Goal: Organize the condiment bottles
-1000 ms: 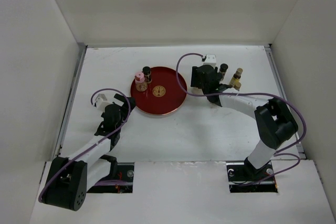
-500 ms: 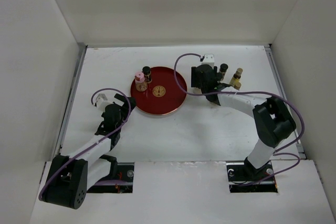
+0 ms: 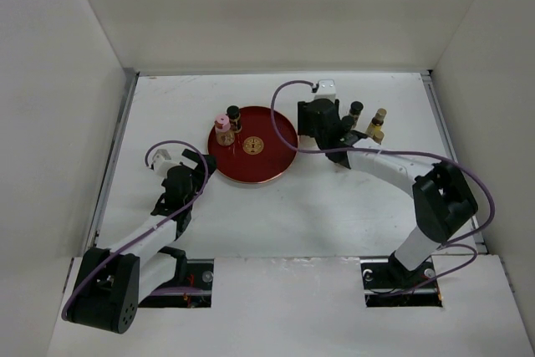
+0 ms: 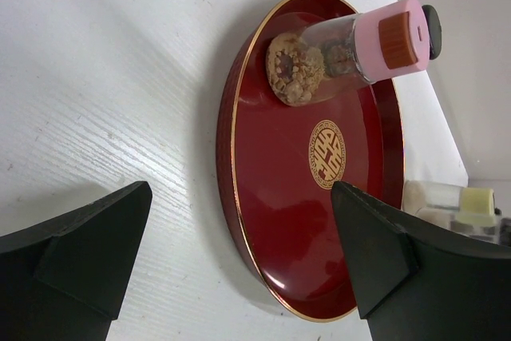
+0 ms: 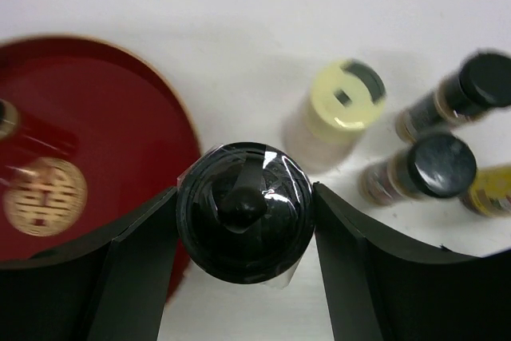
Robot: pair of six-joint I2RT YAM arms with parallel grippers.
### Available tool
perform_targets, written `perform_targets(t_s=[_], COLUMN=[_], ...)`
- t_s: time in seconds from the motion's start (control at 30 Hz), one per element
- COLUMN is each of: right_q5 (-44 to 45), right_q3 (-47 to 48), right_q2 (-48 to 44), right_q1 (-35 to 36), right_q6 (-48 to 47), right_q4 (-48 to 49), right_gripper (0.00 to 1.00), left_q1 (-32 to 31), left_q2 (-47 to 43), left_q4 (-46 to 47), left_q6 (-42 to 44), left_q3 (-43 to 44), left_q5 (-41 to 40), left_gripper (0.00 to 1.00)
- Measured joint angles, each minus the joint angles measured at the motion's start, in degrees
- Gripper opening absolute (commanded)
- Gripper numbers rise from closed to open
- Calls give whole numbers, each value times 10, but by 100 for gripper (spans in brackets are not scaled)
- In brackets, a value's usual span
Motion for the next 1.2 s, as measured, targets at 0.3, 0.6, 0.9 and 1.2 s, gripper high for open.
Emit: perform_targets(t_s=[0.3,0.6,0.9,1.2], right_q5=[-35,-67,-60,-83], right_q3=[213,355,384,230], right_q2=[120,306,346,217], right_q1=[46,57,58,50], right_q6=[-3,16,46,76], right_q4=[36,27,33,74], right_gripper=[60,61,84,70], left_q1=[0,0,0,0], left_q2=[-1,-7,-7,-6], left_q4=[0,0,0,0], left_q6=[0,0,0,0], left_q3=[0,0,0,0], left_q5=[2,2,2,2], left_gripper=[100,100,100,100])
